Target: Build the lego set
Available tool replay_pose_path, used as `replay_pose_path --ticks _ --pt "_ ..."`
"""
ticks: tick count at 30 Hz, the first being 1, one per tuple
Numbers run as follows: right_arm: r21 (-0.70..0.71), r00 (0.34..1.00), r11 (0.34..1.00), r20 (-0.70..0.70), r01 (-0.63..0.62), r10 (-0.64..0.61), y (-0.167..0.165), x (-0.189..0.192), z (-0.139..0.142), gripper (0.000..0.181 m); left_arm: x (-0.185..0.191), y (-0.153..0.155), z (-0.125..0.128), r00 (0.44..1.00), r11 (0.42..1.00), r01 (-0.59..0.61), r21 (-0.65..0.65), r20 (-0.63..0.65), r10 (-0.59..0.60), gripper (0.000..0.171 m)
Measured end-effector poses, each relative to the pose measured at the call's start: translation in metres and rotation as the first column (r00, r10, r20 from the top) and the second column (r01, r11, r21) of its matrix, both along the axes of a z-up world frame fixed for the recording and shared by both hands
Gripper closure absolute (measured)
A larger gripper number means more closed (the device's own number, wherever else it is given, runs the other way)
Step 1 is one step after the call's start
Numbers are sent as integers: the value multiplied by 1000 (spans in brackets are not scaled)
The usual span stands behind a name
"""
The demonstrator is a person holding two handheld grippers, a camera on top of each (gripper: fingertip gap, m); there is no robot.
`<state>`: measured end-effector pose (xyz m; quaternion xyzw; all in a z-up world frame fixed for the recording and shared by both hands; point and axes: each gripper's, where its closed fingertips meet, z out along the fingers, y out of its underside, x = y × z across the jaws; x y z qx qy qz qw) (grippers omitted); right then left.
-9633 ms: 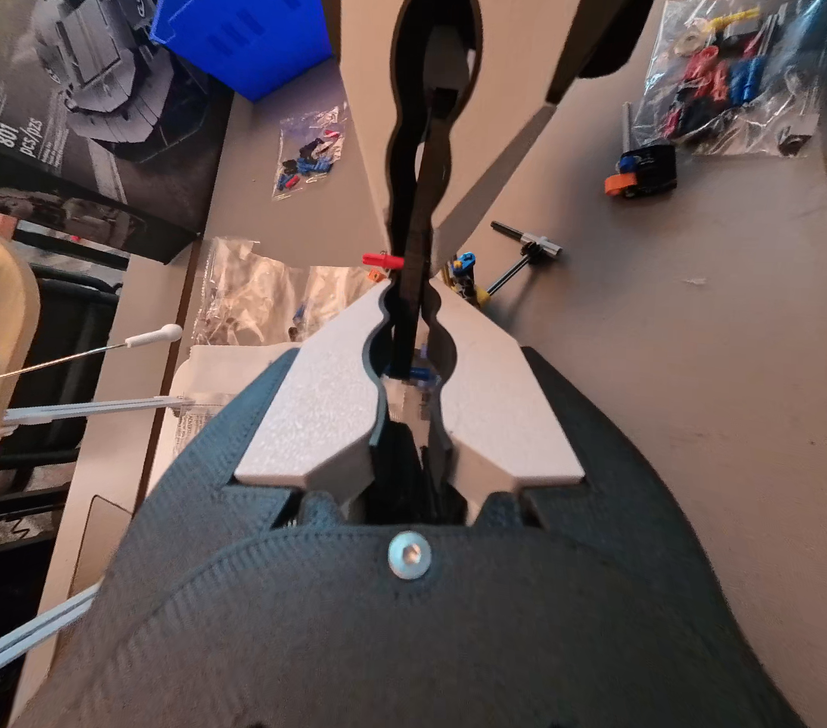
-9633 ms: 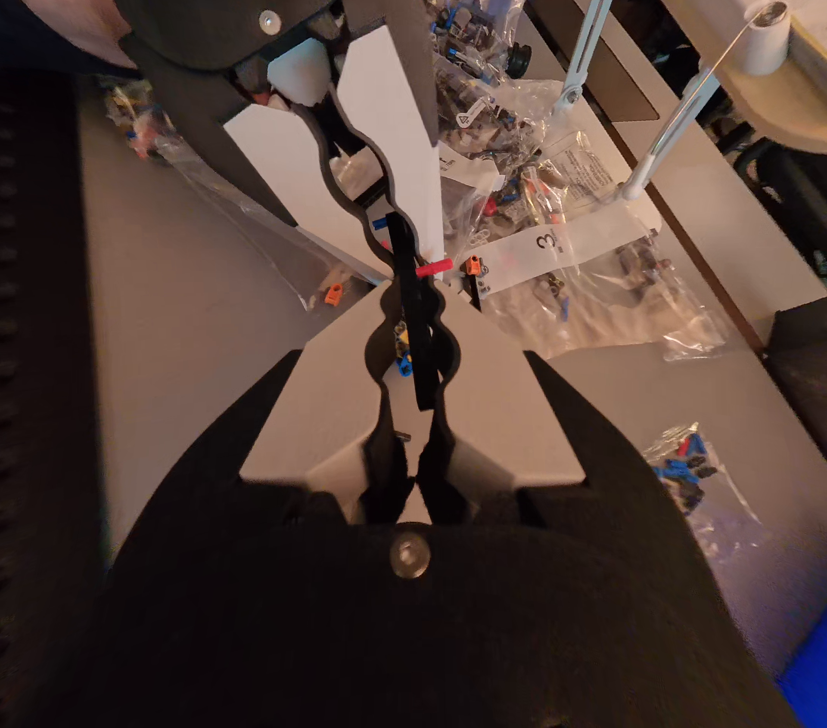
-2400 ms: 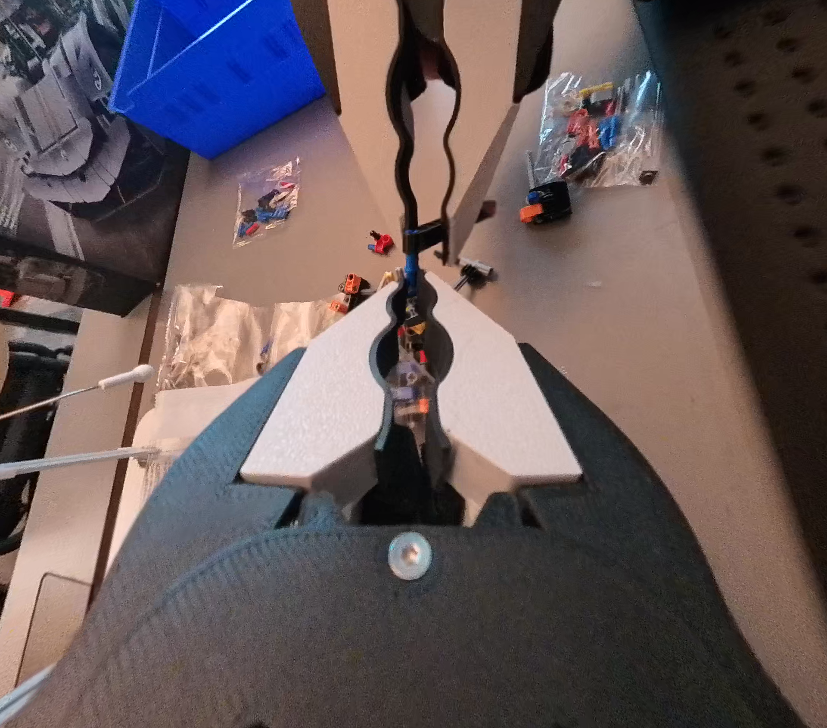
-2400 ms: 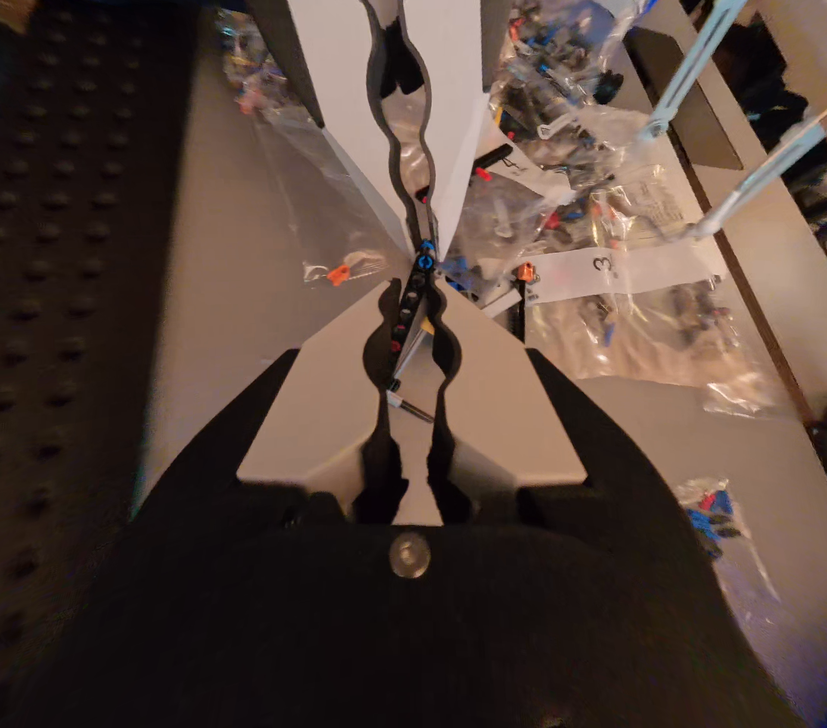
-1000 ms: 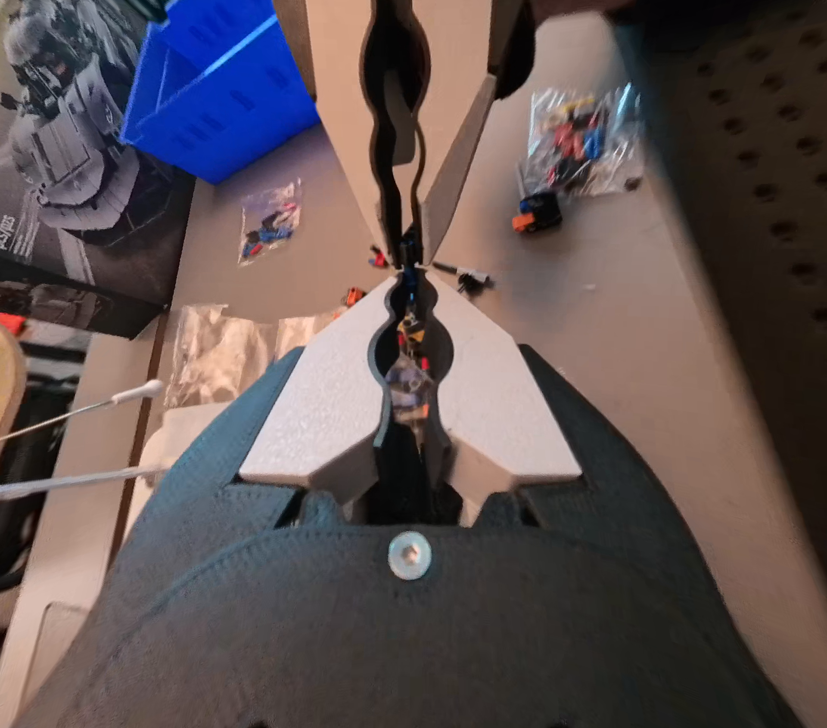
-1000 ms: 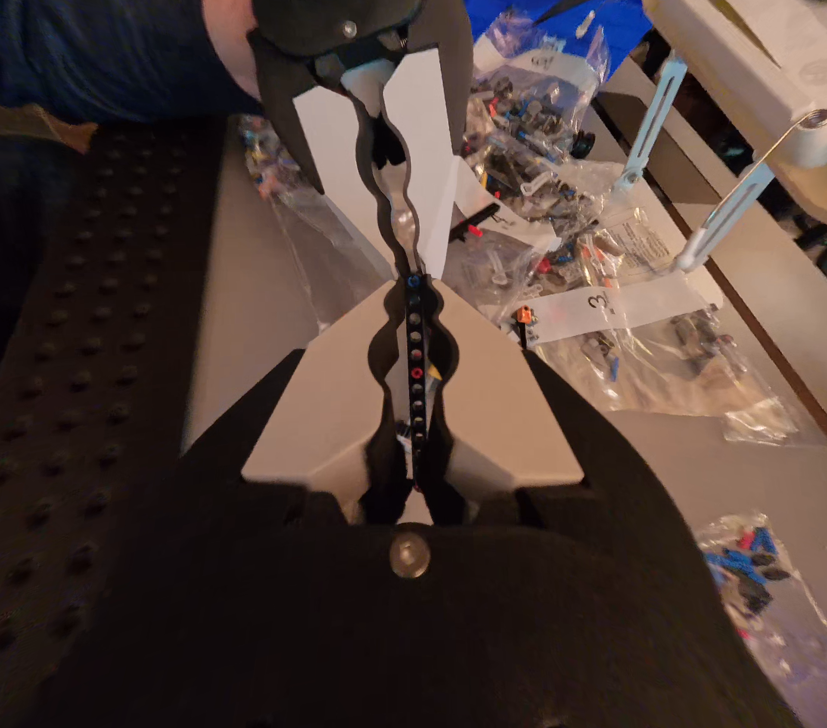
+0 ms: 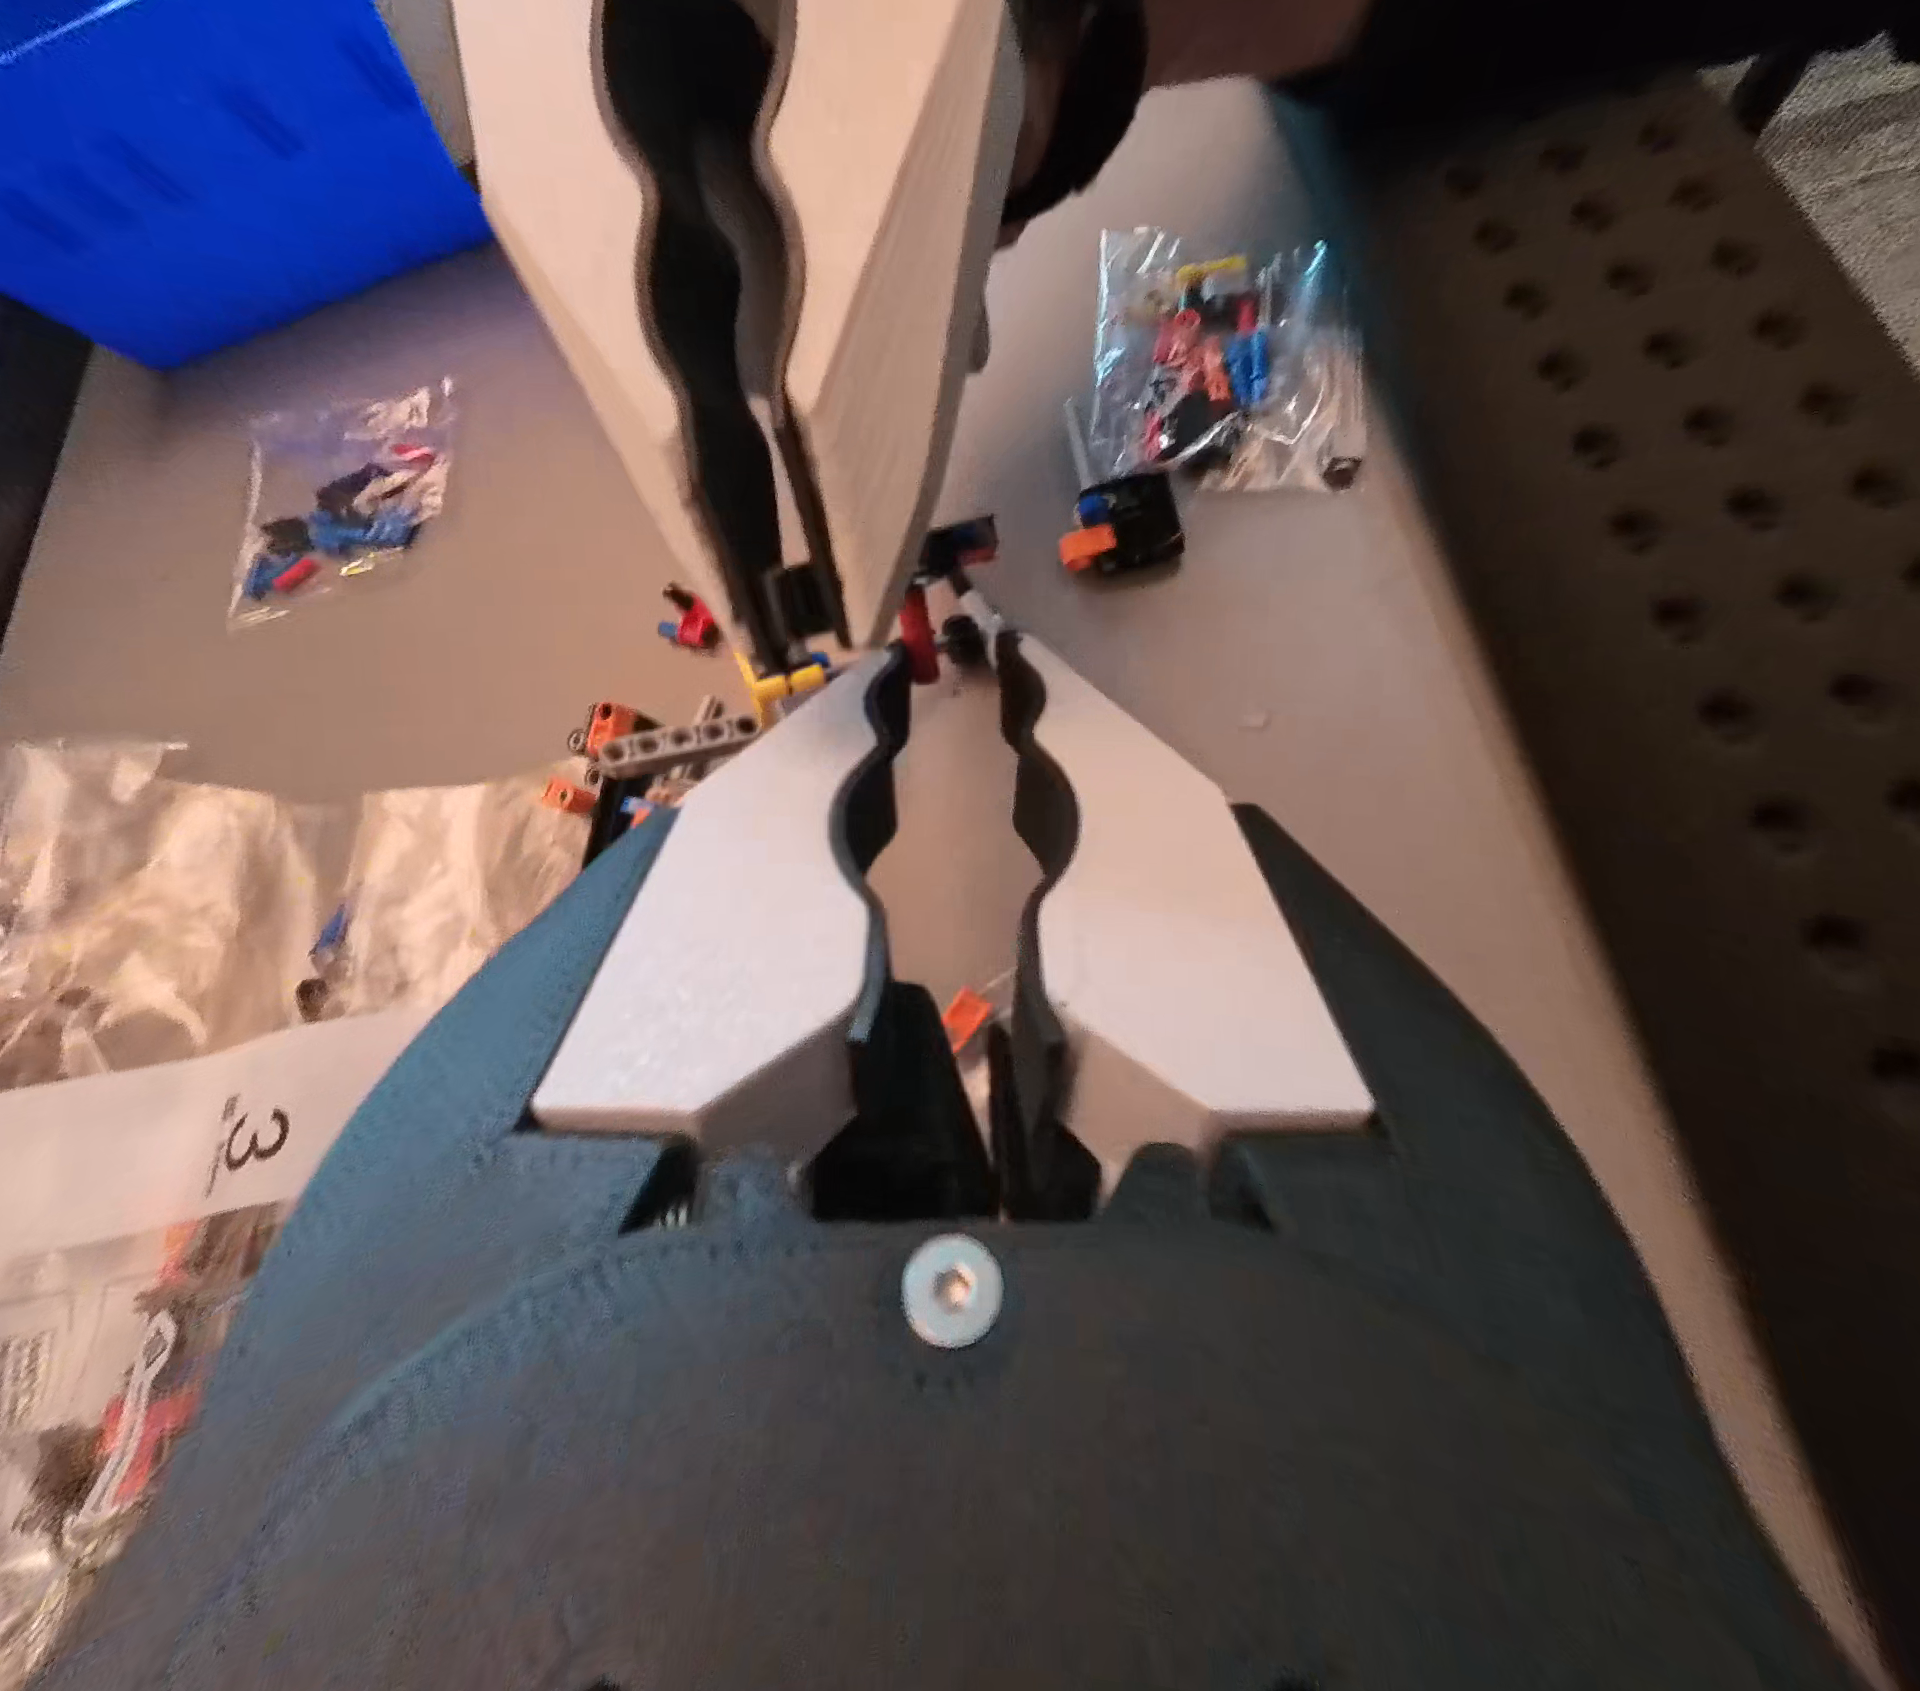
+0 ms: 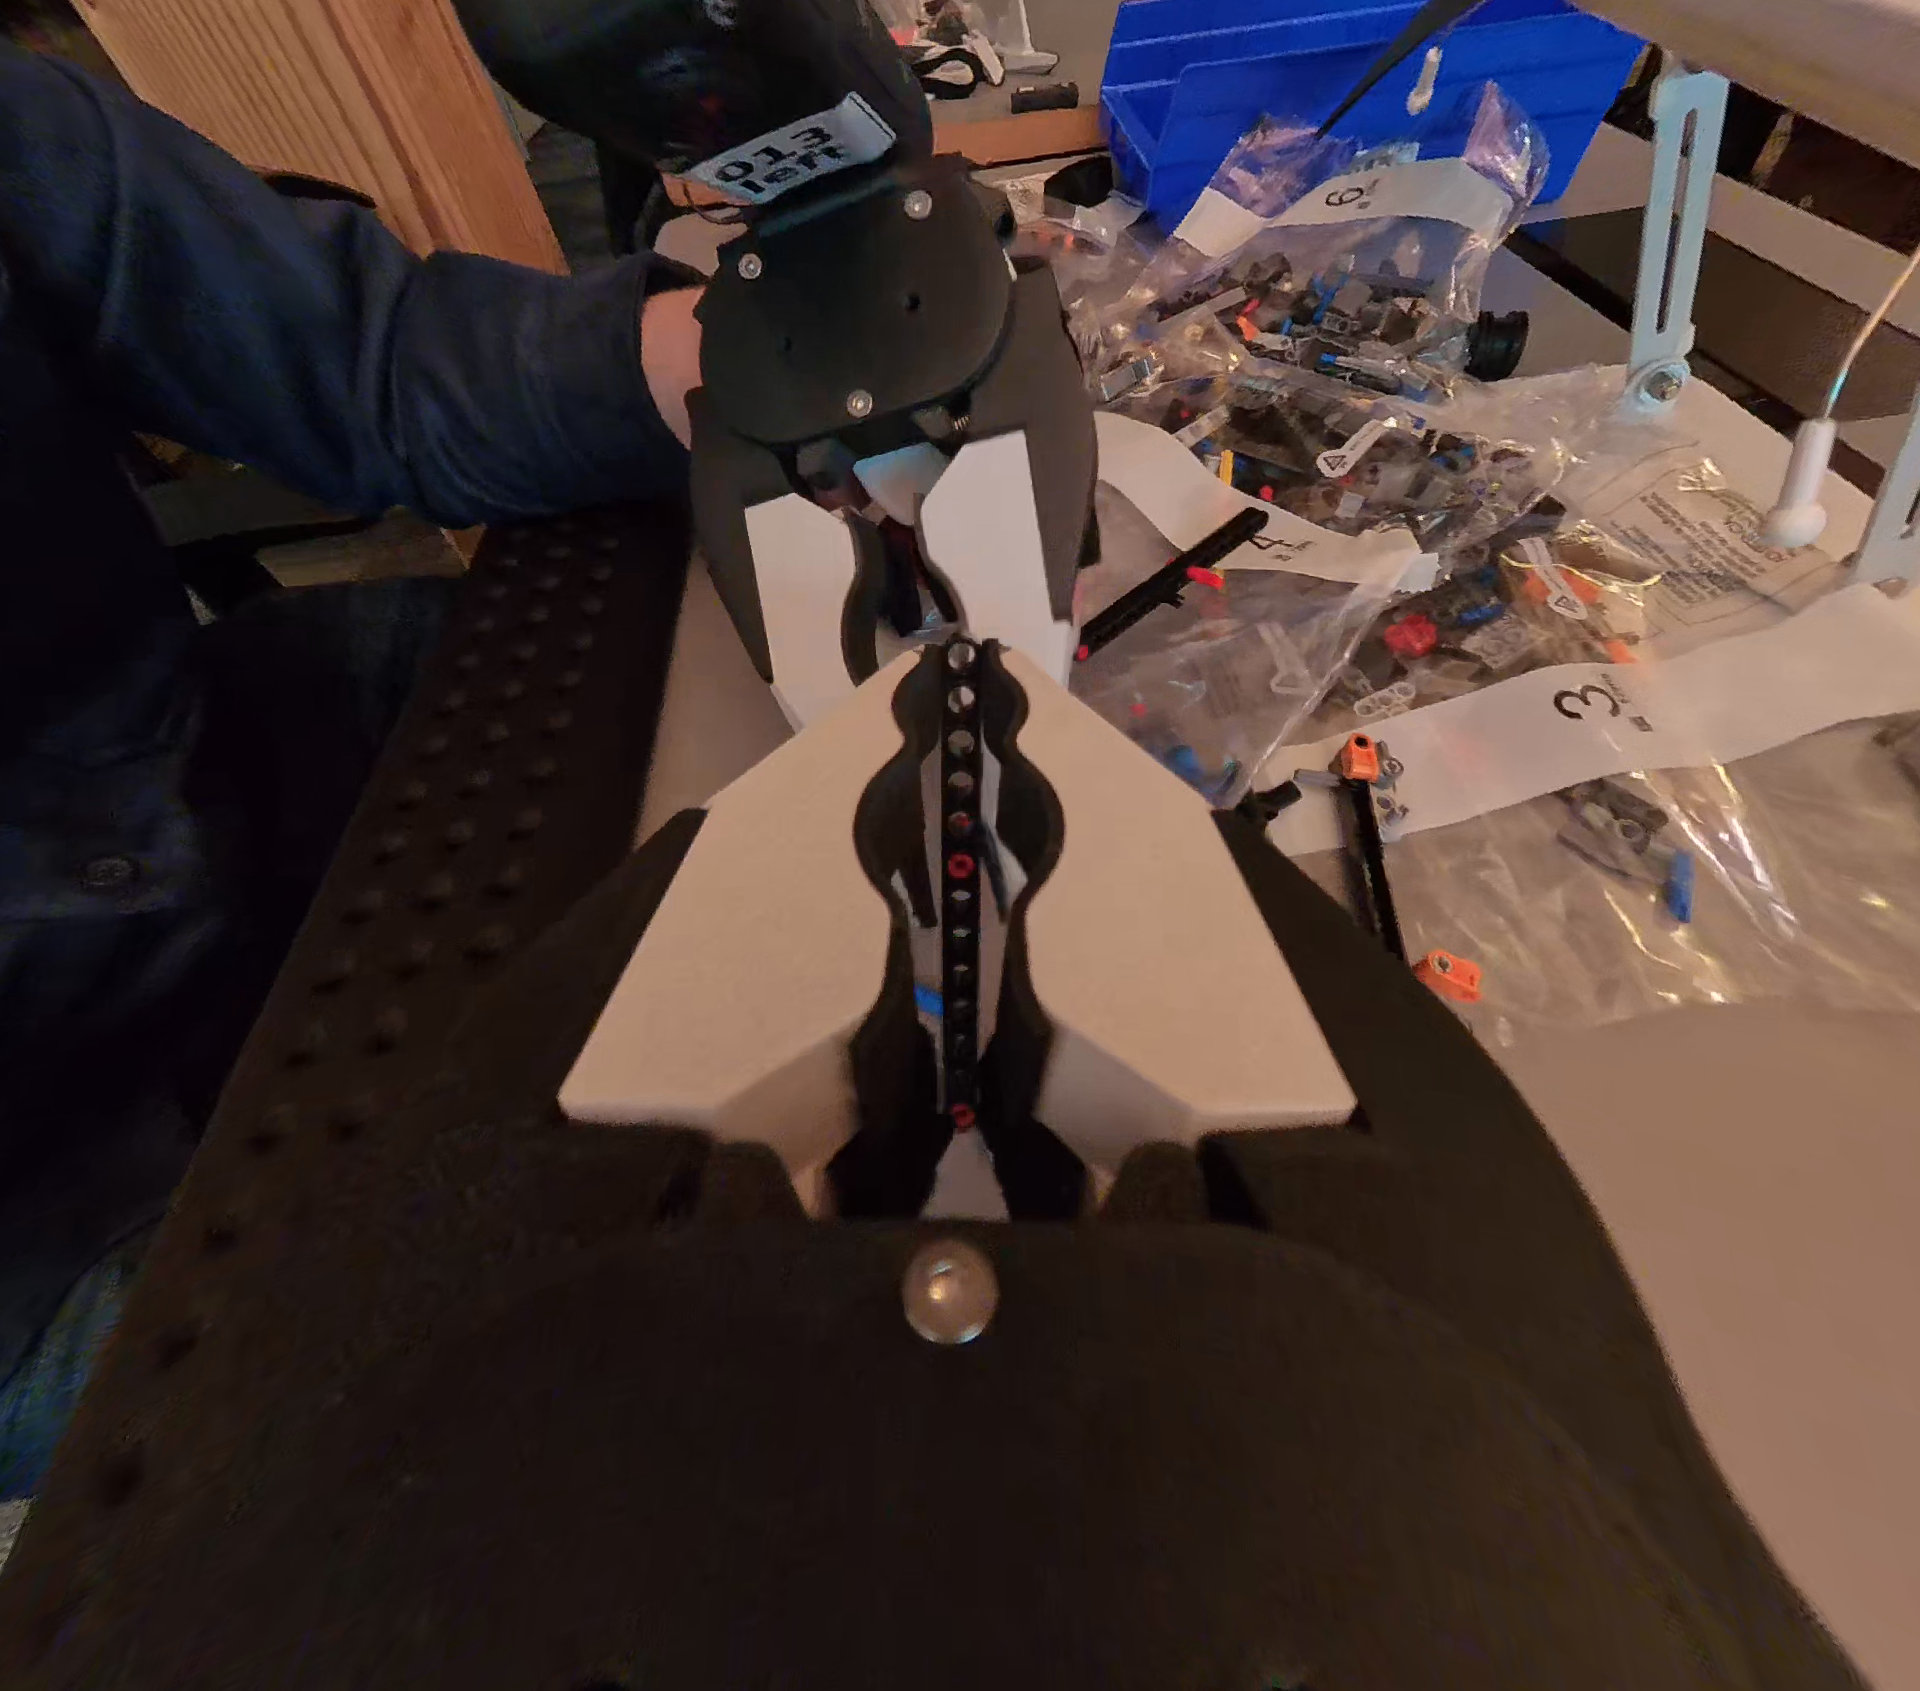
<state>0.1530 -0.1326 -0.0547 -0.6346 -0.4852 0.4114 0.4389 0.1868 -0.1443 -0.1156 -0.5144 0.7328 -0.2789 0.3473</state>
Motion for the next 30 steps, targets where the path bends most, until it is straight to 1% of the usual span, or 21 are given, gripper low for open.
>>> replay_pose_path --ticks 2,3,5,7,10,14,15,18,21,22,24,28,30 --pt "1 1000 1000 -6 -15 15 -3 -2 1 177 2 1 1 1000 1000 -8 12 7 7 167" --pt "2 1000 1000 -7 -12 12 -2 -2 1 177 1 2 1 1000 1000 -10 9 5 10 168" --pt "11 1000 1000 -17 -4 5 -1 -1 3 177 0 6 2 1000 1000 -26 6 15 26 169" --pt "24 1000 1000 -10 7 -7 0 1 3 177 -2 9 1 999 999 -45 15 -2 45 169" --pt "50 999 999 -36 5 -3 -2 -1 9 177 1 9 9 998 999 -51 -4 38 51 170" --pt "44 999 999 -30 23 -22 2 0 7 176 0 14 6 996 996 -86 14 17 86 170" --pt "50 999 998 -28 35 -34 3 1 7 175 0 15 6 996 996 -92 19 17 91 170" --pt "46 995 994 -36 96 -95 14 13 10 158 -1 19 14 993 994 -111 -18 49 111 170" --pt "-3 995 995 37 96 -96 17 16 -6 146 -2 19 25 988 991 -106 -76 102 113 170" --pt "-7 996 997 52 73 -72 13 14 -9 154 -3 18 27 989 992 -98 -84 105 107 170" --pt "50 996 997 70 51 -54 8 9 -9 176 -4 19 25 989 992 -107 -63 92 113 170" --pt "54 992 997 117 47 -53 7 9 -15 176 -4 19 20 992 993 -102 -61 72 107 169" --pt "44 990 998 131 43 -48 6 9 -17 176 -4 18 17 993 993 -103 -57 54 106 164"
